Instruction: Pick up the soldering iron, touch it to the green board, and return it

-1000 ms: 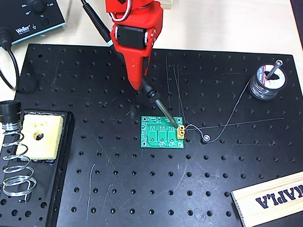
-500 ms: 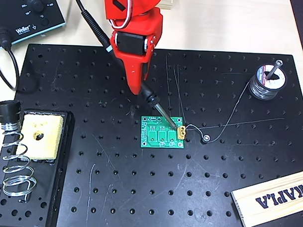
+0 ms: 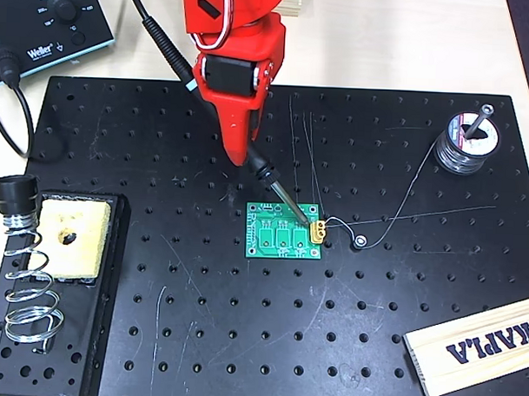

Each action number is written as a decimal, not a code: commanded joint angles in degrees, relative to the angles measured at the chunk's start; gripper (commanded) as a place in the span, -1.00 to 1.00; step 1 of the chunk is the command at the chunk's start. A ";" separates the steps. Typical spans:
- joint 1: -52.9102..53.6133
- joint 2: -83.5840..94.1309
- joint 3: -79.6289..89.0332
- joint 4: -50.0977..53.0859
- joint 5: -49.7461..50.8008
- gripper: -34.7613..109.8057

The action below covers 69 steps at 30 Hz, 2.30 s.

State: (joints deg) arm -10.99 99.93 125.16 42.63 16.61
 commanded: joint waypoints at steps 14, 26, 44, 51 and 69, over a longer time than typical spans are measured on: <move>-1.14 0.53 -1.76 -0.09 0.62 -0.52; -1.23 0.44 -1.76 -0.09 0.88 -0.52; -1.23 1.23 0.35 -1.32 1.32 -0.52; -0.35 2.72 2.72 -2.11 1.05 -0.52; 5.63 9.93 8.61 -2.20 -5.19 -0.52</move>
State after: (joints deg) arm -5.54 107.75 134.21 39.90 11.87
